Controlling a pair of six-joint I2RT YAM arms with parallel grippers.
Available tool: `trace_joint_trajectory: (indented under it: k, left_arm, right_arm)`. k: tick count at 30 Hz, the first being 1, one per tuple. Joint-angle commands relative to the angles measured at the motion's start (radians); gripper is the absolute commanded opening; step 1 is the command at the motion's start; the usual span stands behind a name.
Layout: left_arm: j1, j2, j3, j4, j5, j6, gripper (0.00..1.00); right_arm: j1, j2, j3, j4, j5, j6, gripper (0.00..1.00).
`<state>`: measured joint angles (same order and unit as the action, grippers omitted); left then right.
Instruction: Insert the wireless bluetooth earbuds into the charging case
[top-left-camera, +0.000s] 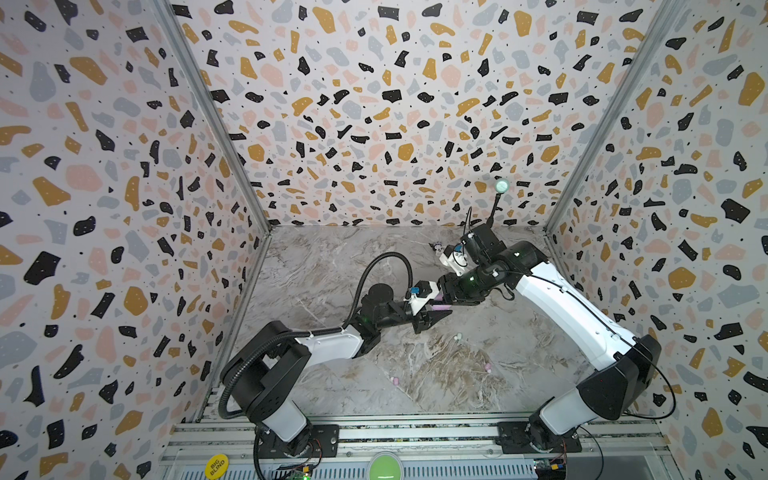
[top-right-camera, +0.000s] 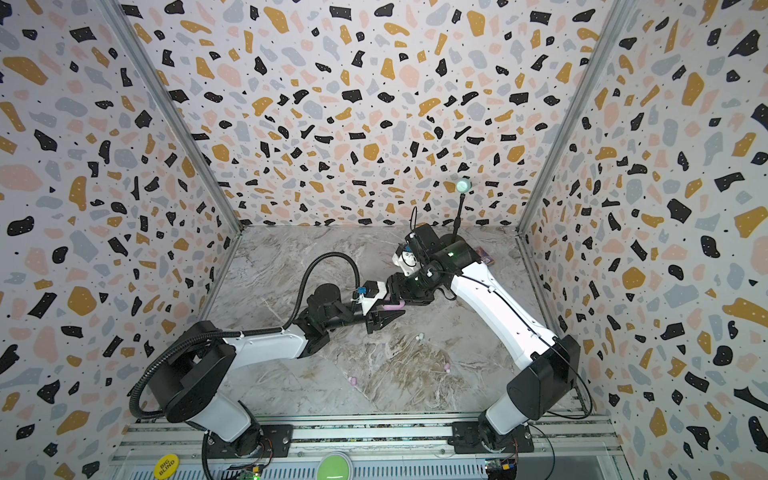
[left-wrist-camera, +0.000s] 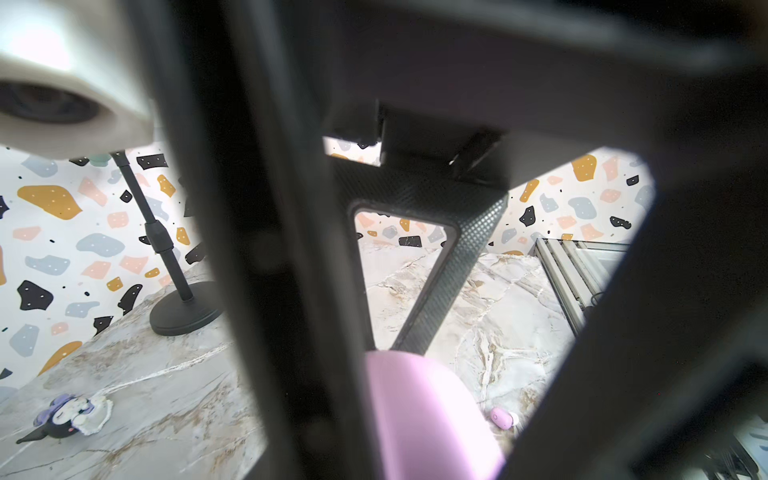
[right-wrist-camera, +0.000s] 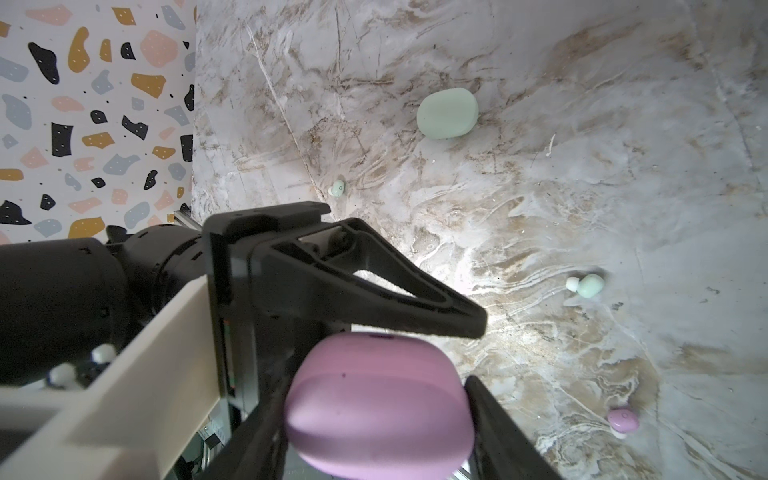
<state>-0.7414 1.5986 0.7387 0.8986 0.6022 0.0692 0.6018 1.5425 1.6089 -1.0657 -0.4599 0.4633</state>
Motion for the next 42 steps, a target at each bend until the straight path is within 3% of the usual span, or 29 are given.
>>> trace_joint_trajectory:
  k: [1,17,31,42]
  left_arm:
    - [0.007,-0.034,0.014,0.043,0.005,0.012,0.49]
    - [0.007,-0.043,0.022,0.027,0.016,0.023,0.50]
    - [0.007,-0.048,0.030,0.023,0.011,0.022,0.37]
    - [0.007,-0.055,0.033,0.014,0.021,0.016,0.31]
  right_arm:
    - [0.006,-0.033,0.005,-0.033,-0.011,-0.006,0.51]
    - [0.004,-0.026,0.003,-0.059,0.014,-0.013,0.50]
    - [0.013,-0.020,-0.001,-0.060,0.006,-0.012,0.50]
    - [0.012,-0.023,-0.007,-0.055,0.017,0.001,0.61]
